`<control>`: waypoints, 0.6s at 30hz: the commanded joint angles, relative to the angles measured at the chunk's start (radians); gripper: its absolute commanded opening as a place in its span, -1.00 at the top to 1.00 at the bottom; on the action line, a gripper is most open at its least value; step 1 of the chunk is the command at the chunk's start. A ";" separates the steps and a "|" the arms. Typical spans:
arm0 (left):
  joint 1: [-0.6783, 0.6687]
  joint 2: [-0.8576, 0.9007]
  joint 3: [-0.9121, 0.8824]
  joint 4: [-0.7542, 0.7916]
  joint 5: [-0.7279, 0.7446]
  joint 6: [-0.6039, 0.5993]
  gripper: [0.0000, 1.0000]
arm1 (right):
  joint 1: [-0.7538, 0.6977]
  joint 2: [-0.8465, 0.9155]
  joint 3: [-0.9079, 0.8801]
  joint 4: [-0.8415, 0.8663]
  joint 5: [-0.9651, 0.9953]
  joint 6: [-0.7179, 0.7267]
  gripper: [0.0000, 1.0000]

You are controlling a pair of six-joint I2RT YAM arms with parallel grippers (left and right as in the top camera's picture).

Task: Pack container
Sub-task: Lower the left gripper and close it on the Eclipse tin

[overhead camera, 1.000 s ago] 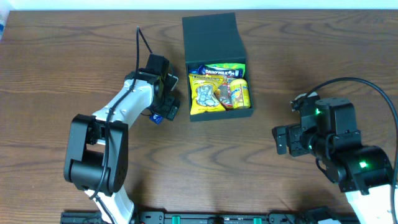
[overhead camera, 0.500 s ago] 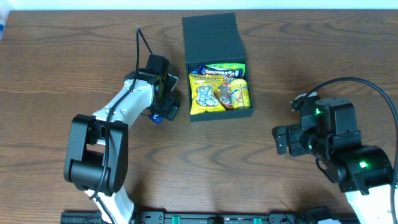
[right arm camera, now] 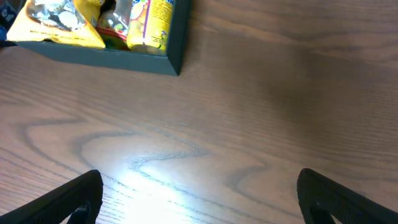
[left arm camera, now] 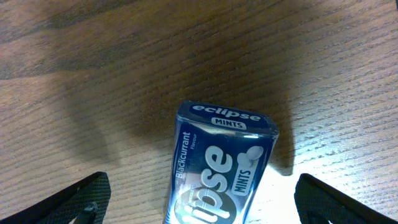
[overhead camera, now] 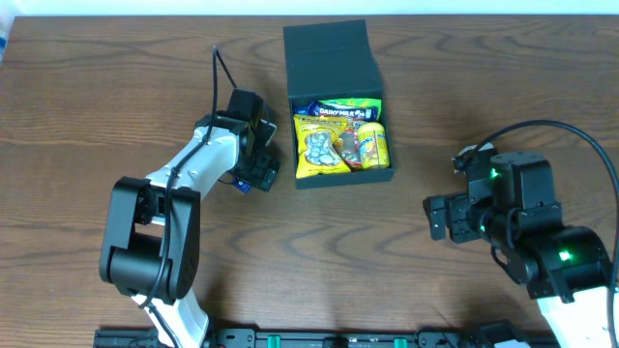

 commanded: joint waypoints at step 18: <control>-0.006 0.011 -0.008 0.010 0.008 -0.038 -0.46 | -0.007 -0.007 0.001 0.000 -0.007 0.013 -0.99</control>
